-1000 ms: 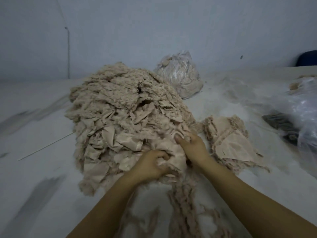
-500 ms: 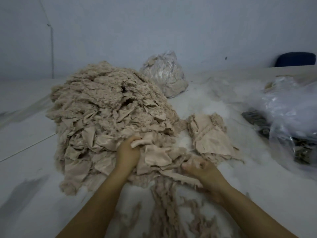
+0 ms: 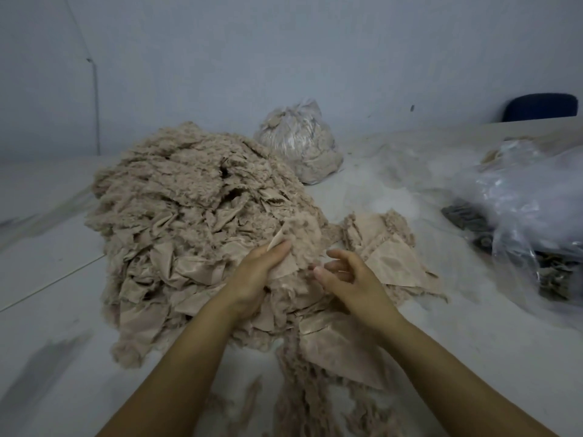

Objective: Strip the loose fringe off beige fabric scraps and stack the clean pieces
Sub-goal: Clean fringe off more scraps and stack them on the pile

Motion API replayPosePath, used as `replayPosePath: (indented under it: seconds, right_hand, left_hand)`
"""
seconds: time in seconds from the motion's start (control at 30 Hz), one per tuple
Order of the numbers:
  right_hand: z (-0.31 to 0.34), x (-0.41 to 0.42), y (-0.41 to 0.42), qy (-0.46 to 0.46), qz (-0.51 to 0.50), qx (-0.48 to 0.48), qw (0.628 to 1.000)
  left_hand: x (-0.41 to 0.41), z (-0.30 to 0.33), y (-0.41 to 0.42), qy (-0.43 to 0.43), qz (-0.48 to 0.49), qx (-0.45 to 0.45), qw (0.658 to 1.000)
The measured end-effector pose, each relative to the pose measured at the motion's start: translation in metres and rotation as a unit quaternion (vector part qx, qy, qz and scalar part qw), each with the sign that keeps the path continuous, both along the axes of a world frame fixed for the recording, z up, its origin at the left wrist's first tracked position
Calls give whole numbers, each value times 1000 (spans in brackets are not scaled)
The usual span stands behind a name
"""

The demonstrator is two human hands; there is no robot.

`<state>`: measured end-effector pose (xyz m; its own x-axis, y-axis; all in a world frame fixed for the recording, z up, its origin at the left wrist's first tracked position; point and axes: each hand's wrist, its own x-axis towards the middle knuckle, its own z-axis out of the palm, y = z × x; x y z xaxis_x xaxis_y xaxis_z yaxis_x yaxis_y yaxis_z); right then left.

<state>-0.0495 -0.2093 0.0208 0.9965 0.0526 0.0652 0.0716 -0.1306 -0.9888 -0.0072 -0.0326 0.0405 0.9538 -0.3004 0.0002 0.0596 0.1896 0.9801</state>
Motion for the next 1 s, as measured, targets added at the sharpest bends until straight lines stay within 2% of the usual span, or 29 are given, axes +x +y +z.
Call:
replayPosePath:
  seconds: [0.07,0.13,0.27,0.33,0.37,0.4,0.43,0.47,0.5,0.53,0.57,0.6,0.63,0.67,0.7,0.73,0.8,0.87,0.93,1.0]
  right_hand:
    - [2,7,6,10,24,57,998]
    - [0,11,10,16,34,109,993]
    - [-6,18,9,50,-28,170,984]
    - [-9,18,3,69,-47,119,989]
    - [-12,18,-1,71,-54,38,995]
    - [-17,17,-6,66,-61,-73,993]
    - [-21,15,-10,58,-64,-181,980]
    - [-24,11,-13,44,-65,-259,963]
    - [-25,6,-15,26,-62,-295,953]
    - [-27,2,-16,11,-52,-303,952]
    - [-28,-3,-16,3,-31,-294,955]
    - [-30,-9,-16,0,5,-281,960]
    - [-32,-14,-16,0,55,-286,957]
    - [-34,-18,-15,-2,108,-308,945]
    - [-37,-22,-16,-10,152,-333,931]
    - [-39,-25,-19,-21,174,-348,921]
    - [-41,-30,-27,-29,173,-332,927]
    - [-41,-34,-34,-30,149,-273,950]
    - [-41,-35,-40,-32,49,-229,972]
    - [-41,-33,-44,-23,-71,-288,955]
  left_hand:
    - [-1,-1,-5,18,-29,-9,999]
    - [-1,-5,-6,43,-4,-16,999]
    - [2,-11,1,96,64,-15,993]
    - [1,-9,4,81,102,-21,991]
    - [2,-7,5,55,142,6,988]
    - [4,-7,7,6,192,91,977]
    - [6,-8,8,-51,243,236,939]
    - [6,-11,10,-113,283,369,878]
    - [4,-16,10,-180,304,440,826]
    - [0,-20,8,-244,298,454,803]
    - [-5,-23,2,-311,249,442,804]
    - [-9,-28,-3,-374,159,434,804]
    - [-11,-35,-8,-422,55,464,777]
    - [-11,-43,-10,-447,-29,523,725]
    - [-7,-48,-7,-439,-64,586,678]
    - [0,-52,-2,-391,-50,643,657]
    - [12,-53,13,-268,29,698,663]
    - [18,-51,22,-223,67,713,661]
    - [14,-49,17,-266,85,698,659]
    - [3,-46,0,-373,94,634,671]
